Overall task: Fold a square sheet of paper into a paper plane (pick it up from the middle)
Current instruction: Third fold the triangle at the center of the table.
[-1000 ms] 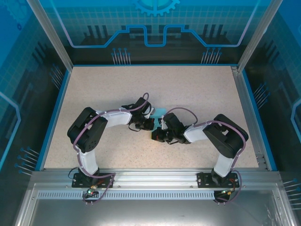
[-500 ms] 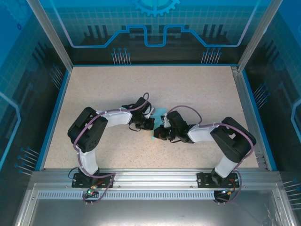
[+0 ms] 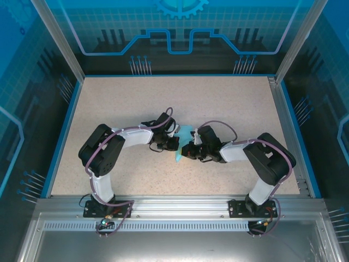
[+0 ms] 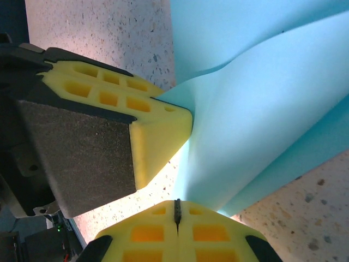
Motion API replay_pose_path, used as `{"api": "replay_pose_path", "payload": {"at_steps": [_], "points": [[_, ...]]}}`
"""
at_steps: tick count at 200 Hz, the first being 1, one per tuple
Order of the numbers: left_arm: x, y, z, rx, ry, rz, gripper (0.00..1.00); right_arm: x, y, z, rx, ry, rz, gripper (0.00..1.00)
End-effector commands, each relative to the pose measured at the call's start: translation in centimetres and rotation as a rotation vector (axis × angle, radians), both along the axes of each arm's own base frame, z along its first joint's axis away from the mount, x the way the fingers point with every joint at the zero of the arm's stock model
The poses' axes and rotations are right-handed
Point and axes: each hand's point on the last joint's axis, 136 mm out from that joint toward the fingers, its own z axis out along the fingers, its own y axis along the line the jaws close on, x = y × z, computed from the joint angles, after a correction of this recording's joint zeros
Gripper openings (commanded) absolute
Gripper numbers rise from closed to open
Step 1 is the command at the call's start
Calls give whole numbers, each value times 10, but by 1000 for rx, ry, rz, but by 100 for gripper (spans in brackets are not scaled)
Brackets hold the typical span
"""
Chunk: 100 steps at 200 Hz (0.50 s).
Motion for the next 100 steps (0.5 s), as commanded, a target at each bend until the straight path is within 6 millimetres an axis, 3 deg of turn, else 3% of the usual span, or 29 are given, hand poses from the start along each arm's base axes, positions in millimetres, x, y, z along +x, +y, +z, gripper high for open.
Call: {"api": "replay_pose_path", "payload": {"at_steps": [1, 66, 100], "points": [[-11, 12, -22, 68, 62, -12, 3, 7, 5, 8, 26, -26, 14, 4], [-12, 12, -23, 68, 64, -14, 3, 9, 10, 13, 39, -39, 28, 5], [-11, 11, -22, 66, 63, -15, 3, 10, 5, -5, -2, -12, 12, 5]]}}
